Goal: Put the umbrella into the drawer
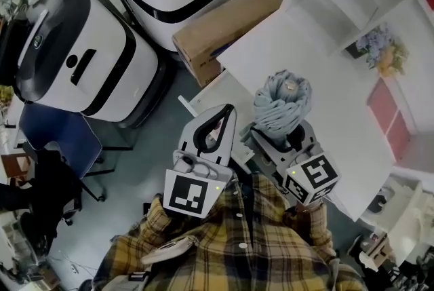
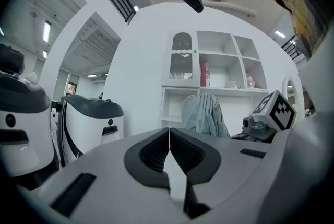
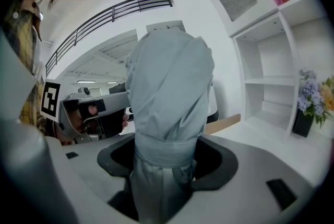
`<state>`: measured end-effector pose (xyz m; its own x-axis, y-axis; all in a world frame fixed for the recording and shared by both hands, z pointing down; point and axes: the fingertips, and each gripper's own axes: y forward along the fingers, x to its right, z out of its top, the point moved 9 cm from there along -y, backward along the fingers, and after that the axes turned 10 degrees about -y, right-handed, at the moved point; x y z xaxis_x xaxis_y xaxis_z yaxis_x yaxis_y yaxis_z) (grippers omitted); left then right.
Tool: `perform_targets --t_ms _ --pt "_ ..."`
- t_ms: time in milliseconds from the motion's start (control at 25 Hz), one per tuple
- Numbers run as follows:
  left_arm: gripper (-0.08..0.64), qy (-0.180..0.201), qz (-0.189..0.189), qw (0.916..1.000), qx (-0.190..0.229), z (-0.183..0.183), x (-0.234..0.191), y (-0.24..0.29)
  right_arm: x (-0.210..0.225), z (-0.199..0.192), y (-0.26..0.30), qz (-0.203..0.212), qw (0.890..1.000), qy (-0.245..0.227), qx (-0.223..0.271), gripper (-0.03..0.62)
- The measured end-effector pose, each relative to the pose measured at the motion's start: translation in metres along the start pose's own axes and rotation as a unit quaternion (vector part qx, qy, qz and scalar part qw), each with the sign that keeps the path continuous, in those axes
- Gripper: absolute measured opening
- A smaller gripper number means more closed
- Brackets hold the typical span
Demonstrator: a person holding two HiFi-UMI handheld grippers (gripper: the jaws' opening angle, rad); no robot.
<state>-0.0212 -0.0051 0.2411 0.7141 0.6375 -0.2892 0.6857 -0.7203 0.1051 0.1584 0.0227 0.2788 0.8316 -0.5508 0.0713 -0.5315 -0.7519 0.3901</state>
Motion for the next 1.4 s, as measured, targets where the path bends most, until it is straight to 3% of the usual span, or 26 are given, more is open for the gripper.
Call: perform_targets --t_ms 320,1000,1400 --pt "0.023 0.005 0.019 0.9997 -0.016 -0.004 -0.006 0.021 0.021 0.000 0.023 0.038 0.999 0.005 -0.008 0.302" --pt "0.023 -0.002 -0.004 0.9994 -0.034 -0.010 -0.026 0.028 0.012 -0.005 0.043 0.021 0.999 0.022 -0.026 0.302" --pt "0.023 -0.016 0.008 0.9985 -0.053 -0.032 -0.035 0.031 0.019 -0.026 0.056 0.027 0.997 0.037 -0.058 0.302"
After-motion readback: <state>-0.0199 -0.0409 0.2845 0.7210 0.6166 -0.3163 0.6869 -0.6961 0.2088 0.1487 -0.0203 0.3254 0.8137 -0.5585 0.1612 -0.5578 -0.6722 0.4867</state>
